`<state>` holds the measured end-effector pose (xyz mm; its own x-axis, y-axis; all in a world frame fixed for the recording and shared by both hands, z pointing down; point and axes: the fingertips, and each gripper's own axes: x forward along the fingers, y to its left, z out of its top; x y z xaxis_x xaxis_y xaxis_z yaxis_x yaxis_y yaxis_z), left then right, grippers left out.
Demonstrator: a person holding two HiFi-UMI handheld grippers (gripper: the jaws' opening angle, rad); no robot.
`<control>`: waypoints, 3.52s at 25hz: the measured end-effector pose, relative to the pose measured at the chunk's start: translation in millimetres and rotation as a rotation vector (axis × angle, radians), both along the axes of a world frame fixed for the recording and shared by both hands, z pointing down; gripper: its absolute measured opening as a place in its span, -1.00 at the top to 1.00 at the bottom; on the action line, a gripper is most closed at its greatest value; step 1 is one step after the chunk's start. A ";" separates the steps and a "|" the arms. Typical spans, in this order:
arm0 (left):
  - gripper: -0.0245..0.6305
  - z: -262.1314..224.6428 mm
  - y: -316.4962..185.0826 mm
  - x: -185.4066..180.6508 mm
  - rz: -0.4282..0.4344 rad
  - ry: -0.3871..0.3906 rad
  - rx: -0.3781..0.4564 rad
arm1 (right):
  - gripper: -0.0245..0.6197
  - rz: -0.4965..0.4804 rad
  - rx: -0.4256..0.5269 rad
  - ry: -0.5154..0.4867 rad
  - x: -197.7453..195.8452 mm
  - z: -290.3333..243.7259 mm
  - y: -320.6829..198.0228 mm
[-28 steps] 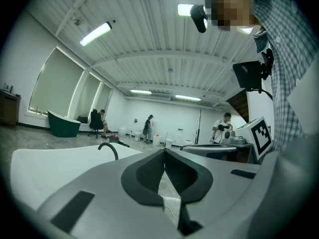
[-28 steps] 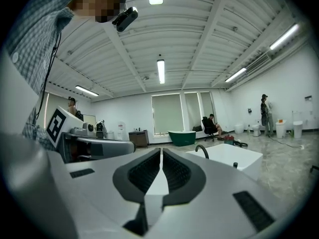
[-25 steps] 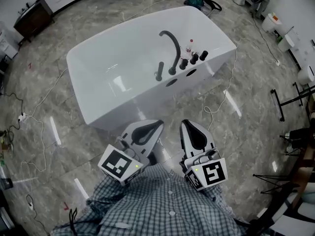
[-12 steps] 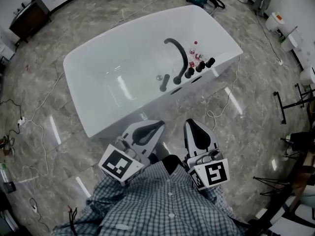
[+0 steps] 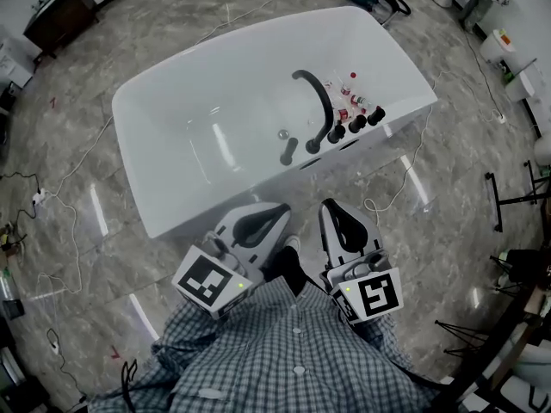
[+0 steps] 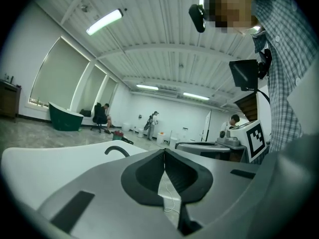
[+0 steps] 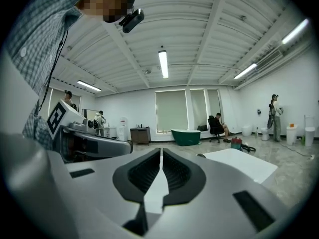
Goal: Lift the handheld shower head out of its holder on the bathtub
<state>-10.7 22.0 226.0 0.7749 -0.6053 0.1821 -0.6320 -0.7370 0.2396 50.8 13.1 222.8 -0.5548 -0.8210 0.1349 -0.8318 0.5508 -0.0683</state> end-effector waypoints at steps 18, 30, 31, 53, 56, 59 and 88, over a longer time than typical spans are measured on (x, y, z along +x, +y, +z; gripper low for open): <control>0.89 58.2 -68.6 29.6 -0.169 -0.005 -0.042 | 0.84 -0.133 -0.053 0.016 31.2 59.7 -79.8; 0.89 113.9 -114.9 23.4 -0.112 -0.050 -0.015 | 0.84 -0.069 -0.106 0.058 24.8 119.7 -118.8; 0.89 119.6 -118.1 20.5 -0.112 -0.051 -0.019 | 0.84 -0.069 -0.111 0.059 21.6 125.6 -121.3; 0.89 220.4 -181.3 2.2 -0.008 -0.084 -0.073 | 0.84 -0.116 -0.214 0.090 -6.2 229.9 -197.2; 0.89 237.7 -187.4 3.5 -0.006 -0.094 -0.083 | 0.84 -0.123 -0.240 0.099 -1.3 249.0 -200.0; 0.89 252.1 -190.1 2.1 -0.004 -0.111 -0.102 | 0.84 -0.134 -0.261 0.109 -1.2 263.5 -200.8; 0.71 392.0 -216.1 13.4 0.028 -0.253 -0.190 | 0.56 -0.289 -0.340 0.163 -24.5 416.0 -220.2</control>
<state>2.7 -194.1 618.0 0.7065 -0.5209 0.4790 -0.6692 -0.7120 0.2128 26.3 -207.1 638.8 -0.7031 -0.5303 0.4737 -0.6626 0.7304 -0.1659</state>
